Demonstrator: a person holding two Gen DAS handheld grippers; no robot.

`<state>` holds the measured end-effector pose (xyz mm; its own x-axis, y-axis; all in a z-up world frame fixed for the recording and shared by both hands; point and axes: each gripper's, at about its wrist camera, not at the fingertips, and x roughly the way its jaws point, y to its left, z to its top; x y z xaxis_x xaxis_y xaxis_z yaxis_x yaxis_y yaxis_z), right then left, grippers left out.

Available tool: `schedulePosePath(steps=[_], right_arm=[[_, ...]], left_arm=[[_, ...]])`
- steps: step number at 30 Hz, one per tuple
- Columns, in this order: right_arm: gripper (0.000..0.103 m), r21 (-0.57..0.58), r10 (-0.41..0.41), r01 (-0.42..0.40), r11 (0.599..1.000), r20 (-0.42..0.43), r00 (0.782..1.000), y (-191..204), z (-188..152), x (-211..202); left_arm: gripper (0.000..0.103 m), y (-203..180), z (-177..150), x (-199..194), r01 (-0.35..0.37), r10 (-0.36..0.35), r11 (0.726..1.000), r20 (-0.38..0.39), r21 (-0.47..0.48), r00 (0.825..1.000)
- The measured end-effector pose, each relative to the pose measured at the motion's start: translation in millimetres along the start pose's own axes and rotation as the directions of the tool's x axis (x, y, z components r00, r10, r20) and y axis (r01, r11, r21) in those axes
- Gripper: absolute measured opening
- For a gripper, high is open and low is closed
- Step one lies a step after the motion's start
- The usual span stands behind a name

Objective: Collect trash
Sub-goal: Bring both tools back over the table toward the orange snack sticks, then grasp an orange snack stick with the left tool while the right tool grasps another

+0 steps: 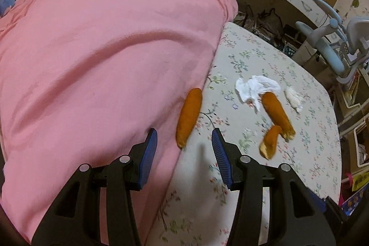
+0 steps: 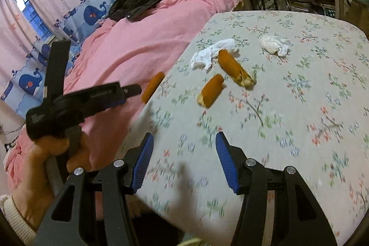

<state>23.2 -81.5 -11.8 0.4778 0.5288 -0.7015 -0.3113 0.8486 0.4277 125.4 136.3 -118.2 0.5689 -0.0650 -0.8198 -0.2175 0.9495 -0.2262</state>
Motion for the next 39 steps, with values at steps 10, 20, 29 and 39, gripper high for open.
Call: schedulePosePath(steps=[10,20,29,39], right_arm=[[0.055,0.035,-0.029,0.03,0.999,-0.003,1.0,-11.0,20.7,25.8],[0.055,0.046,-0.041,0.042,0.998,-0.009,0.999,-18.4,28.6,35.8],[0.053,0.027,-0.072,0.072,0.997,-0.016,0.997,-18.5,35.5,48.6],[0.014,-0.015,-0.098,0.098,0.995,-0.023,0.995,-21.2,34.3,46.6]], left_arm=[[0.047,-10.8,12.8,32.1,-0.006,0.008,0.998,-0.035,0.063,0.999],[0.023,-16.8,19.7,46.8,0.029,-0.024,0.993,-0.048,0.114,0.999],[0.016,-7.8,24.5,32.7,0.092,-0.09,0.993,-0.026,0.078,0.996],[0.016,-12.0,19.1,12.8,0.104,-0.105,0.99,0.009,0.095,0.994]])
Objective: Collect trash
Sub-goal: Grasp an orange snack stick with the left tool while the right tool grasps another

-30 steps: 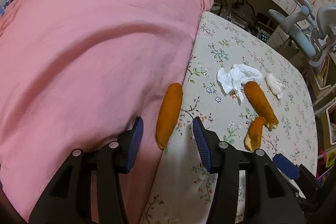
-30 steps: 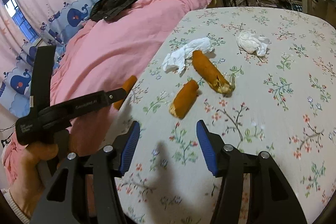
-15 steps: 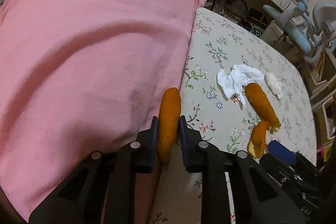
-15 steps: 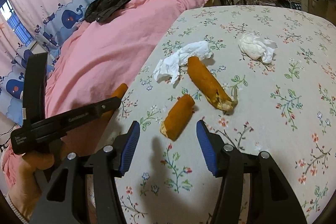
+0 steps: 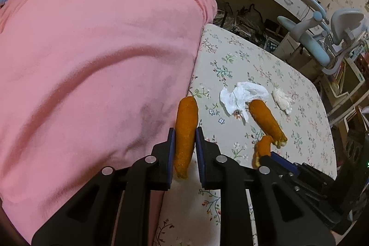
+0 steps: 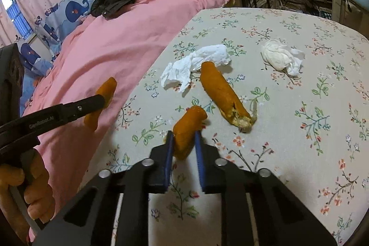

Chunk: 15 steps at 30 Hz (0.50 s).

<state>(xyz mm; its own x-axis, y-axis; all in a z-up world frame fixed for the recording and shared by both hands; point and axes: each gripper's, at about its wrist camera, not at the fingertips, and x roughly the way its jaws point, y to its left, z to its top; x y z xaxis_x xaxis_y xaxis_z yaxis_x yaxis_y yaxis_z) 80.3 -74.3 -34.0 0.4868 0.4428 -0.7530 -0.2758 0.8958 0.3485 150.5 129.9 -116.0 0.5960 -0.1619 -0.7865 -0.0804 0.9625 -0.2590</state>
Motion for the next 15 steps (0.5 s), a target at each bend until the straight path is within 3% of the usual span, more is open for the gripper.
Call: schedulePosePath(steps=[3,15], right_arm=[[0.008,0.011,0.006,-0.006,1.0,0.001,1.0,-5.8,-4.7,-8.0],[0.006,0.087,0.068,-0.07,0.994,0.031,0.997,-24.5,-22.2,-46.5]], left_arm=[[0.016,-6.8,-3.7,-5.3,-0.007,0.006,1.0,0.007,0.028,1.0],[0.016,-30.9,-27.9,-35.3,0.012,-0.014,0.997,0.032,0.082,0.999]])
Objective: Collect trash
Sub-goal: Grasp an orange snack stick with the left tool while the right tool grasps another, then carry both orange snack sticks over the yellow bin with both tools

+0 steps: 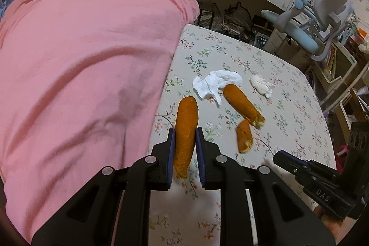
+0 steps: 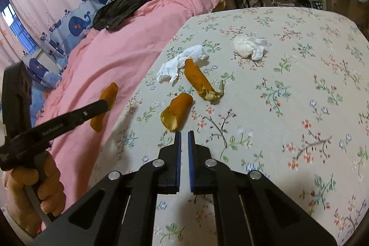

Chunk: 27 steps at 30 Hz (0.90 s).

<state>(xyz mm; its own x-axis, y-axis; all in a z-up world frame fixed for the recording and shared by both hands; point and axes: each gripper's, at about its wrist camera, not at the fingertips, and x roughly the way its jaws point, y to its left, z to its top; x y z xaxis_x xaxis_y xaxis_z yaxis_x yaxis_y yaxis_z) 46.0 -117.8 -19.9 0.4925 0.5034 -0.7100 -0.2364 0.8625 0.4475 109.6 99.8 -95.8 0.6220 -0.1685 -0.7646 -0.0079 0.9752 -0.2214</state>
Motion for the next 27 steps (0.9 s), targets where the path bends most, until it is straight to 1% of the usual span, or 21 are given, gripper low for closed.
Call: schedulePosePath(steps=[3,4,6,7,8,12,16,18,19,20,22,27], right_arm=[[0.008,0.033,0.01,-0.011,0.999,0.016,1.0,-1.0,1.2,-0.4],[0.01,0.046,0.018,-0.019,0.999,0.019,1.0,0.5,2.8,2.1],[0.023,0.043,0.018,-0.019,0.999,0.021,1.0,6.9,5.3,7.6],[0.035,0.029,0.009,-0.01,1.0,0.024,1.0,12.5,8.1,12.9],[0.041,0.016,0.003,-0.003,1.0,0.025,1.0,16.6,10.0,17.1],[0.042,-0.03,-0.032,0.033,0.999,0.02,0.999,24.0,17.9,34.3],[0.042,-0.076,-0.088,0.089,0.993,0.008,0.996,24.1,25.7,57.3],[0.035,-0.103,-0.104,0.106,0.989,0.017,0.994,23.5,25.0,60.5],[0.022,-0.113,-0.104,0.105,0.988,0.014,0.994,24.0,25.4,61.3],[0.02,-0.119,-0.096,0.097,0.988,0.012,0.995,23.4,24.6,59.7],[0.019,-0.155,-0.103,0.104,0.982,0.013,0.995,24.6,21.4,55.2],[0.019,-0.161,-0.05,0.049,0.986,0.0,0.999,19.8,7.7,25.8]], left_arm=[[0.016,2.4,-6.2,-8.0,0.002,-0.002,1.0,0.006,-0.02,1.0],[0.016,3.3,-8.0,-11.6,0.003,-0.003,1.0,0.01,-0.027,1.0],[0.016,4.8,-11.8,-18.3,0.007,-0.006,0.999,0.018,-0.033,1.0],[0.017,5.9,-12.9,-20.9,0.007,-0.007,0.999,0.021,-0.036,1.0],[0.016,7.0,-12.9,-22.4,0.01,-0.009,0.999,0.023,-0.038,1.0],[0.017,8.2,-10.0,-23.7,0.02,-0.019,0.999,0.032,-0.041,0.999],[0.017,4.8,-7.8,-23.9,0.017,-0.017,1.0,0.037,-0.013,0.999],[0.017,3.3,-6.8,-24.0,0.015,-0.015,1.0,0.039,-0.001,0.999],[0.017,2.9,-6.7,-24.3,0.015,-0.015,1.0,0.039,0.0,0.999],[0.017,3.0,-6.2,-24.2,0.016,-0.016,1.0,0.039,-0.001,0.999],[0.017,2.7,-6.1,-24.1,0.012,-0.012,1.0,0.038,0.001,0.999],[0.017,-2.3,-8.2,-29.3,0.023,-0.024,1.0,0.041,0.014,0.999]])
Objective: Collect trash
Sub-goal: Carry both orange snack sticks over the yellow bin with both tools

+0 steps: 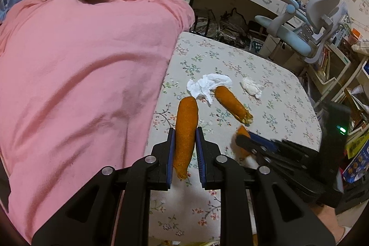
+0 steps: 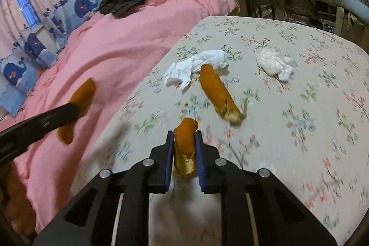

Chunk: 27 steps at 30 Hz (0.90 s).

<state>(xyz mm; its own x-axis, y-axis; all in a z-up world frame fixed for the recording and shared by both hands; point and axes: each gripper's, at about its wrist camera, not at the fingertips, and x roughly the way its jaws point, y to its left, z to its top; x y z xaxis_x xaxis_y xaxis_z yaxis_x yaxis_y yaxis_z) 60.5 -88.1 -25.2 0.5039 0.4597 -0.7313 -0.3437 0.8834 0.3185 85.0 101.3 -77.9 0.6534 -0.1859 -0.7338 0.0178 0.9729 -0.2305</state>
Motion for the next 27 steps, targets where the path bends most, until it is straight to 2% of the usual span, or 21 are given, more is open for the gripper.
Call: schedulePosePath(steps=[4,7,10,14,18,20,21,24,27], right_arm=[[0.019,0.025,0.07,-0.069,0.997,-0.017,0.997,-1.2,-22.0,-34.7],[0.019,0.031,0.121,-0.12,0.992,-0.045,0.992,7.2,-55.3,-67.1],[0.018,0.012,0.144,-0.144,0.99,-0.107,0.984,24.6,-92.4,-84.7],[0.019,0.016,0.143,-0.143,0.99,-0.214,0.966,39.1,-146.8,-88.1],[0.021,0.011,0.111,-0.114,0.993,-0.331,0.937,49.1,-191.3,-78.6],[0.031,0.002,0.088,-0.094,0.996,-0.379,0.921,52.8,-202.4,-75.5],[0.038,0.002,0.079,-0.084,0.996,-0.382,0.921,53.6,-205.2,-77.5],[0.041,0.019,0.07,-0.067,0.998,-0.329,0.942,52.1,-198.0,-95.4],[0.044,0.054,0.074,-0.063,0.997,-0.236,0.969,46.6,-189.1,-123.7]], left_arm=[[0.016,-5.6,-4.2,-8.8,0.019,-0.019,1.0,0.004,0.0,1.0],[0.016,-11.3,-10.5,-20.4,0.038,-0.038,0.999,0.011,0.007,0.999],[0.016,-18.6,-21.5,-33.5,0.058,-0.058,0.998,0.015,0.015,0.998],[0.016,-28.8,-40.0,-49.0,0.079,-0.079,0.996,0.009,0.029,0.997],[0.016,-38.7,-64.3,-61.9,0.096,-0.096,0.994,-0.008,0.041,0.995],[0.016,-40.2,-77.0,-67.9,0.105,-0.105,0.994,-0.016,0.037,0.994],[0.016,-40.8,-82.3,-72.0,0.109,-0.109,0.994,-0.016,0.032,0.994],[0.017,-43.9,-98.8,-89.6,0.137,-0.136,0.99,-0.009,0.016,0.991],[0.016,-48.8,-115.6,-108.2,0.144,-0.144,0.989,-0.02,0.024,0.989]])
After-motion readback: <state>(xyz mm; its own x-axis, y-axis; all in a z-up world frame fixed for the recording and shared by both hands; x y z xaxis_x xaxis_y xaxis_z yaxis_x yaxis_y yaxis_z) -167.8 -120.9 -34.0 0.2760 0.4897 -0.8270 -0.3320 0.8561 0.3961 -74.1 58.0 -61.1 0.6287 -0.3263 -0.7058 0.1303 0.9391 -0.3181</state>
